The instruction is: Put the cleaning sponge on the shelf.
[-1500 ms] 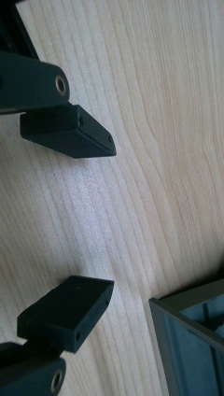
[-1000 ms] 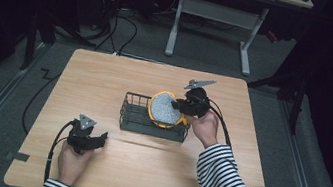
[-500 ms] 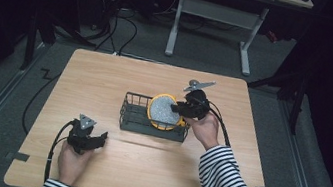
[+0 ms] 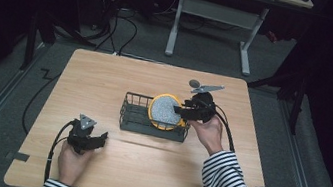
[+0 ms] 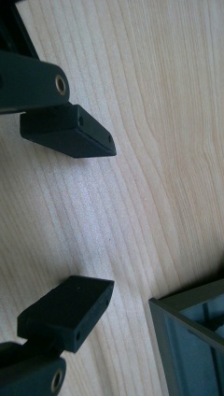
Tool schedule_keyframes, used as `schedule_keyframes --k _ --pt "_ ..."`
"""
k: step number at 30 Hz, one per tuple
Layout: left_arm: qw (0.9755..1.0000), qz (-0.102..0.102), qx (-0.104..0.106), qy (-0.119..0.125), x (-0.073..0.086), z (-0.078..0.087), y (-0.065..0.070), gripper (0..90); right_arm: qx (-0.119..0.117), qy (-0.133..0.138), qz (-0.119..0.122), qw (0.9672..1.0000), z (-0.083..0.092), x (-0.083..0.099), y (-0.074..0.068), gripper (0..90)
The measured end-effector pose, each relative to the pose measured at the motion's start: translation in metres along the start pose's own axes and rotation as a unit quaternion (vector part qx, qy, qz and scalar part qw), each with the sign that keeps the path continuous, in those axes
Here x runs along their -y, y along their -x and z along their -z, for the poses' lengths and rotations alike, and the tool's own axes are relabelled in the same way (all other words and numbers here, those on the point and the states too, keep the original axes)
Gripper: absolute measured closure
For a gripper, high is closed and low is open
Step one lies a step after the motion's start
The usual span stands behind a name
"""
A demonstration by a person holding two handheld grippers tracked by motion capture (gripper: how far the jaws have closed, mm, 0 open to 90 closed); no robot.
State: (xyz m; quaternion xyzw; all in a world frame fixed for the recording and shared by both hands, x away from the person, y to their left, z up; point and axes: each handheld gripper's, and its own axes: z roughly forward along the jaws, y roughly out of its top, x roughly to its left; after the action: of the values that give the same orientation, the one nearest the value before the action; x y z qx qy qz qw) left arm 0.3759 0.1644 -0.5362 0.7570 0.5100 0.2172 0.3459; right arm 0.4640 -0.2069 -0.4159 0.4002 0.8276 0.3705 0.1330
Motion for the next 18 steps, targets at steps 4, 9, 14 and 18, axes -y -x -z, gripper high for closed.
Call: schedule_keyframes --k 4,9,14,18 --pt "1.0 0.0 0.0 0.0 0.0 0.0 0.0 30.4 0.005 0.008 -0.006 0.9999 0.008 0.001 0.002 43.3" --pt "1.0 0.0 0.0 0.0 0.0 0.0 0.0 30.3 0.011 0.021 -0.018 0.9995 0.026 0.008 0.005 44.0" --pt "1.0 0.002 0.002 0.0 0.0 0.0 0.0 30.3 0.021 0.038 -0.036 0.9984 0.045 0.023 0.007 45.2" --pt "1.0 0.003 0.003 0.001 0.0 0.001 -0.001 30.3 0.029 0.054 -0.064 0.9961 0.062 0.048 0.013 45.0"
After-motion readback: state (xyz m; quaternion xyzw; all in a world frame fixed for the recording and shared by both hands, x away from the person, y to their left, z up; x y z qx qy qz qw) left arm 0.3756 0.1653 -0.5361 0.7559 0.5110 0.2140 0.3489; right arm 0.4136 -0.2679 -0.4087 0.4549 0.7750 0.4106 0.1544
